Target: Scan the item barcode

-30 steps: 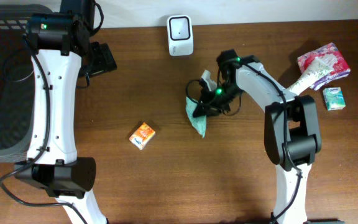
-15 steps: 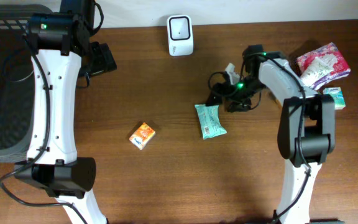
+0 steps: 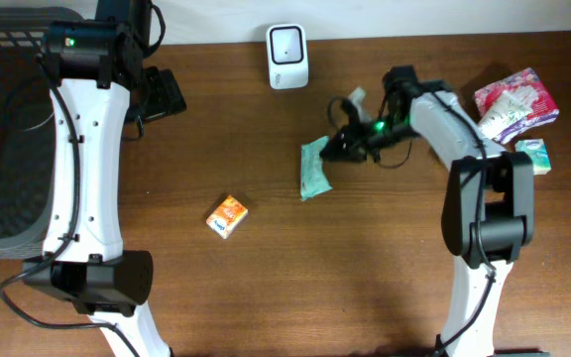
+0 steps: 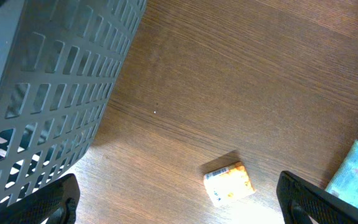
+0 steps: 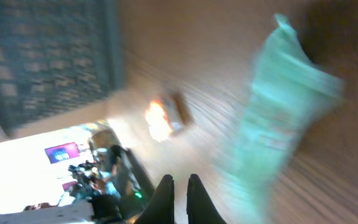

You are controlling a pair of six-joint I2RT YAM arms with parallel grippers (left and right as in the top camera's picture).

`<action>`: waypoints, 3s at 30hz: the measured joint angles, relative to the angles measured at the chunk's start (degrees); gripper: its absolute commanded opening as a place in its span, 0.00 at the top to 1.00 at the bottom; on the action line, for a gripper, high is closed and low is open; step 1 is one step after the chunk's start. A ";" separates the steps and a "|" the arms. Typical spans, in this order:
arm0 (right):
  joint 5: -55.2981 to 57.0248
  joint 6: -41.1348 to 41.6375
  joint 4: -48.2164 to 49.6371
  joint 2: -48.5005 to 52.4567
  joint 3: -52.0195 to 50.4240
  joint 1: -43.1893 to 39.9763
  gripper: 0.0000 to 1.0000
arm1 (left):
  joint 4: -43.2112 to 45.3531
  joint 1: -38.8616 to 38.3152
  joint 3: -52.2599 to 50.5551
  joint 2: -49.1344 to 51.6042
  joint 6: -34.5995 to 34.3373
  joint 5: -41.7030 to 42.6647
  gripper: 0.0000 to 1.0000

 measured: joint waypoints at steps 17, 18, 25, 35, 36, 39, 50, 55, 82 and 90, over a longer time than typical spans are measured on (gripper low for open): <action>24.46 8.24 3.06 2.56 2.60 3.43 0.27 | -0.02 0.00 0.00 0.00 0.00 0.00 0.01; 25.29 9.27 3.45 3.23 2.58 3.65 0.29 | -0.02 0.00 0.00 0.00 0.00 0.02 0.01; 24.57 10.58 6.86 6.62 2.58 8.02 0.96 | -0.02 0.00 0.00 0.00 0.00 0.00 0.01; 6.23 3.91 7.56 -2.84 13.51 5.57 0.96 | -0.02 0.00 0.00 0.00 0.00 0.02 0.01; 5.81 3.37 9.14 -6.40 14.71 5.57 0.96 | -0.02 0.00 0.00 0.00 0.00 0.00 0.01; 4.94 0.20 12.04 -14.69 15.26 5.60 0.96 | -0.02 0.00 0.00 0.00 0.00 0.02 0.01; 4.81 22.75 9.97 -16.24 15.26 5.60 0.96 | -0.02 0.00 0.00 0.00 0.00 0.00 0.01; 4.81 33.79 6.38 -16.24 15.23 5.60 0.96 | 0.00 0.00 0.00 0.00 0.00 0.00 0.01; 90.88 30.56 -2.67 -7.87 -11.28 17.29 0.78 | 0.02 0.00 0.00 0.00 0.00 0.02 0.01; 81.88 28.65 -5.92 -7.85 -12.70 17.29 0.61 | -0.02 0.00 0.00 0.00 0.00 0.02 0.01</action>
